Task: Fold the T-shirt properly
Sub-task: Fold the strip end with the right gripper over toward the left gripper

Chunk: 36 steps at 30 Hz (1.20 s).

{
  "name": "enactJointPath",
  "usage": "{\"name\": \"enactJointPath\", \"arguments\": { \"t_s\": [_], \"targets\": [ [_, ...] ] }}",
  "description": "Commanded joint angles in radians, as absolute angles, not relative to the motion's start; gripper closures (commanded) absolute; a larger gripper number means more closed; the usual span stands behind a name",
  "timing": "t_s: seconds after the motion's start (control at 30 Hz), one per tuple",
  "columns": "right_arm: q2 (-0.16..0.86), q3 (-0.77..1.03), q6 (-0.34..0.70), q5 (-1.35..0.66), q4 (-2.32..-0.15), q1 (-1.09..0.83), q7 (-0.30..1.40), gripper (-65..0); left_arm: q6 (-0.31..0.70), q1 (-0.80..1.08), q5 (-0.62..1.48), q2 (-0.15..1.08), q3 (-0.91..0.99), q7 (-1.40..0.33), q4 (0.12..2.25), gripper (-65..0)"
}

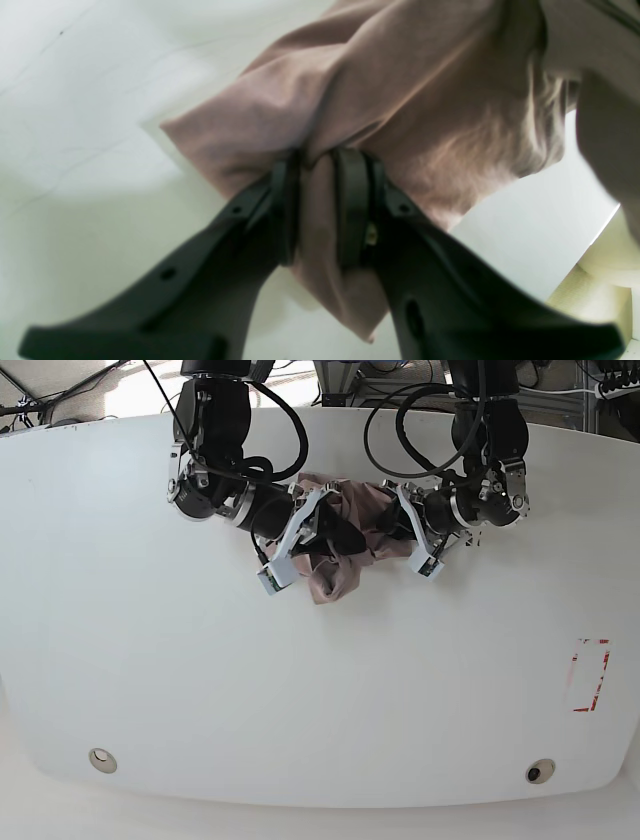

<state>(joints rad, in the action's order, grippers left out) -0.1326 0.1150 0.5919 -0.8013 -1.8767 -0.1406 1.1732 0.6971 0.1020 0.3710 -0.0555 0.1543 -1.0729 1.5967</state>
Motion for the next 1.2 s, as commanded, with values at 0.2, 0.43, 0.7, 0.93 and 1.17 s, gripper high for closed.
{"name": "enactJointPath", "arguments": {
  "t_s": [0.2, 0.43, 0.7, 0.93, 1.17],
  "targets": [
    [-0.071, 0.021, 0.595, -0.831, -1.853, -0.122, 1.076, -37.6, 0.698, 0.104, 0.344, -0.056, 0.153, -1.104, 1.633, -13.5],
    [-0.035, 0.019, 0.595, -0.831, -1.851, -0.125, 1.064, -45.0, 0.698, 0.104, 0.344, -0.056, 0.157, -1.102, 1.715, -35.1],
    [-0.001, 0.019, 0.596, -0.831, -1.848, -0.13, 1.064, -43.6, 0.698, 0.11, 0.348, -0.021, 0.188, -1.106, 1.882, -36.0],
    [0.013, 0.016, 0.602, -0.831, -1.814, -0.128, 1.064, -43.6, 0.698, 0.111, 0.475, 0.073, 0.4, -1.107, 1.913, -28.5],
    [0.027, -0.05, 0.599, -0.829, -1.748, -0.116, 1.059, -40.9, 0.698, 0.165, 0.475, 0.228, 0.553, -1.102, 1.893, -25.3]
  ]
}}
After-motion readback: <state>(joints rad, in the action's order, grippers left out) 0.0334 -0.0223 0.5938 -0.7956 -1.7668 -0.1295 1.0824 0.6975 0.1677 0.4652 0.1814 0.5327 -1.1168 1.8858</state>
